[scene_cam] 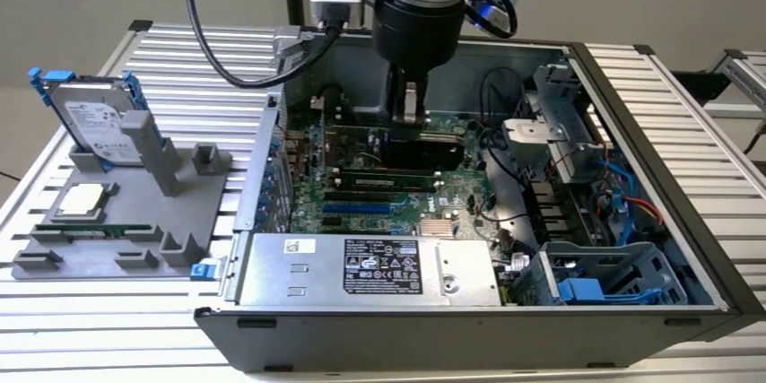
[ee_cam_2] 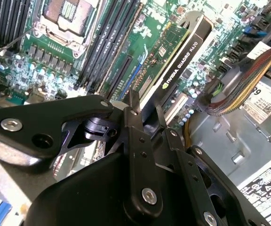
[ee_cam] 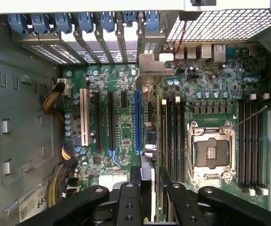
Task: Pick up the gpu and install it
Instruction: 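Insert the gpu into the slot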
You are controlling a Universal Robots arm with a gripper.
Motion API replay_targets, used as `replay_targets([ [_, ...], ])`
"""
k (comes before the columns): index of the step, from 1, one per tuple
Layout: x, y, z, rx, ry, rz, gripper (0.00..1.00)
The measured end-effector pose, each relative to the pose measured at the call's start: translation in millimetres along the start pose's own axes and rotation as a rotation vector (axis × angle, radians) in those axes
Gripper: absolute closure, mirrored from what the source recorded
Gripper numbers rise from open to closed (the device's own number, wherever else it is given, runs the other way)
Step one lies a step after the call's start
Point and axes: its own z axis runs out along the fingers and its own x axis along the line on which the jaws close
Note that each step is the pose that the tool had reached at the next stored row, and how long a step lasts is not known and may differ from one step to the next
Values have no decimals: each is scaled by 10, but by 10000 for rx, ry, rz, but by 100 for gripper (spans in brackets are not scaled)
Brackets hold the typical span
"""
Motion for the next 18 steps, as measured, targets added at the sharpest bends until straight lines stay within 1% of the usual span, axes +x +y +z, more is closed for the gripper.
replay_targets([
  [4, 12, 19, 47, 0, 0, -4, 100],
  [13, 20, 127, 136, 0, 0, -18, 100],
  [18, 29, 161, 184, 0, 0, -28, 100],
])
